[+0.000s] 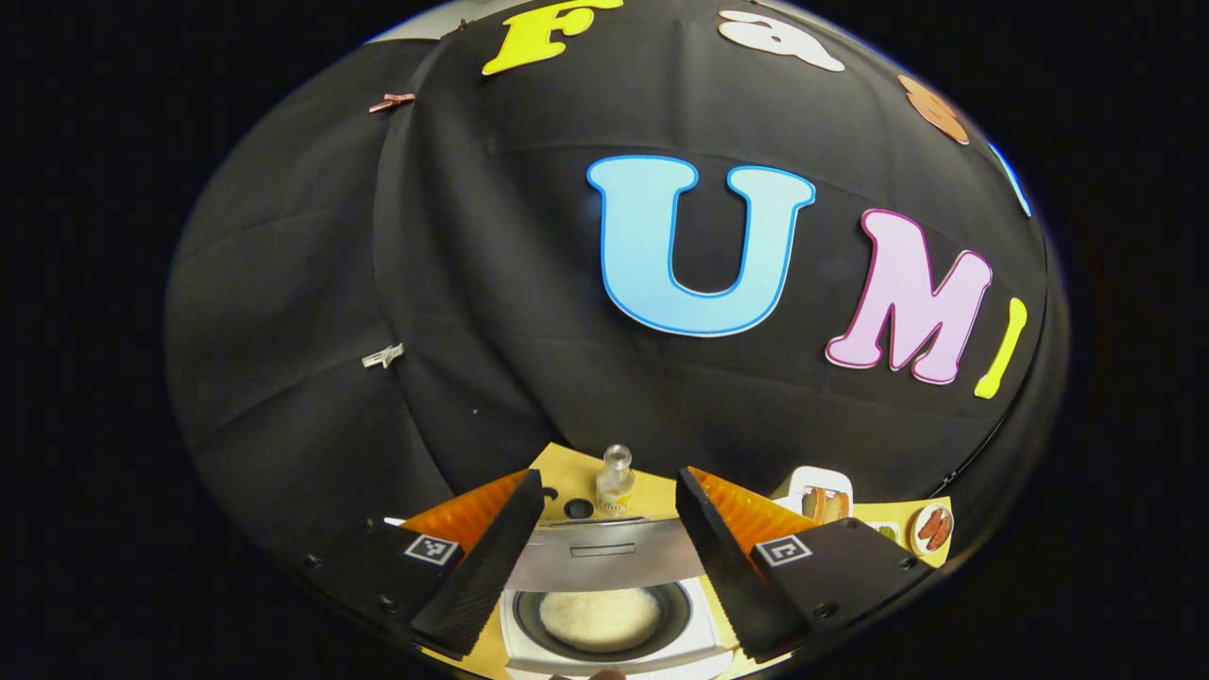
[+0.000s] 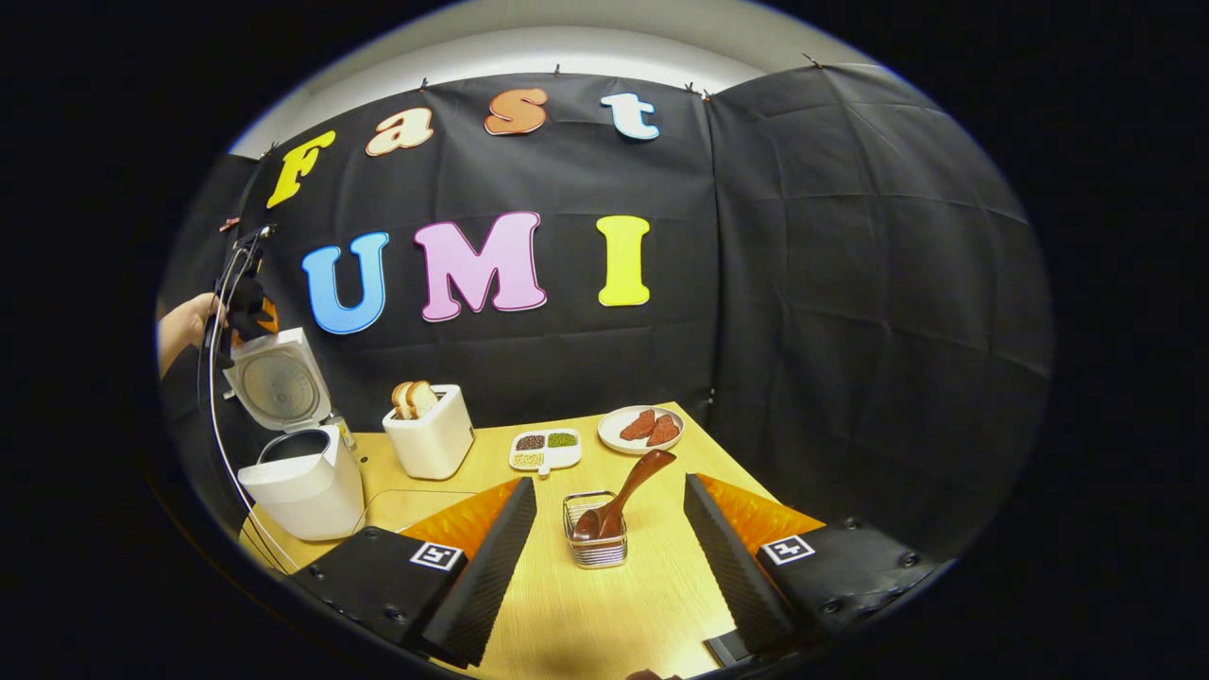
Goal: Close the left gripper, press the button to open the rice cooker; take a wooden spoon from the chopstick holder with the right hand, scoop a spoonful of rice and pour it into the rice cooker, then put the wooden spoon back into the chopstick holder.
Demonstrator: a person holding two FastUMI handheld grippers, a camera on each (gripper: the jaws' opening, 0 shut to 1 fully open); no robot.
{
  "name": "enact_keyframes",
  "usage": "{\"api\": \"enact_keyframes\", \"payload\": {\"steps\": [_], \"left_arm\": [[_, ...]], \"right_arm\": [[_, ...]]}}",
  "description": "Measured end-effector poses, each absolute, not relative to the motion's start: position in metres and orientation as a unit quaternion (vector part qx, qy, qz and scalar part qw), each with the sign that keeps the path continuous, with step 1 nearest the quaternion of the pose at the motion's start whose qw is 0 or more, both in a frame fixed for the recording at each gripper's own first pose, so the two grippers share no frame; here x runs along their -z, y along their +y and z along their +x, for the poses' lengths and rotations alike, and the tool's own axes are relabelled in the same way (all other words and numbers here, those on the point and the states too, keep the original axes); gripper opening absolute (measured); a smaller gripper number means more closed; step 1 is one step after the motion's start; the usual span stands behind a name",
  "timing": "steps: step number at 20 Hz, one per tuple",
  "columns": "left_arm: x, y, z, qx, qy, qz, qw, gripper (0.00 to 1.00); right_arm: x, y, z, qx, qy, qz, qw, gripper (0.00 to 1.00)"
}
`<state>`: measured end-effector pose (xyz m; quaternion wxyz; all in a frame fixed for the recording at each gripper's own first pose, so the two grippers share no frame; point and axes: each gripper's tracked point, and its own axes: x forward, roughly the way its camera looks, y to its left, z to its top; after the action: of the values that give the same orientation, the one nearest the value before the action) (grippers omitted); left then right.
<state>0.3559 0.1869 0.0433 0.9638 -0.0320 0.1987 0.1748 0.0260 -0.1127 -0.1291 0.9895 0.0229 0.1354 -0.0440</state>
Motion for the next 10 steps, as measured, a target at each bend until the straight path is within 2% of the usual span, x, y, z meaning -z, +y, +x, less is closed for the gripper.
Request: {"api": "enact_keyframes", "payload": {"steps": [10], "left_arm": [[0.036, 0.144, 0.282, -0.182, 0.251, -0.034, 0.950, 0.98]], "right_arm": [[0.140, -0.090, 0.045, -0.021, 0.130, 0.018, 0.991, 0.98]]}}
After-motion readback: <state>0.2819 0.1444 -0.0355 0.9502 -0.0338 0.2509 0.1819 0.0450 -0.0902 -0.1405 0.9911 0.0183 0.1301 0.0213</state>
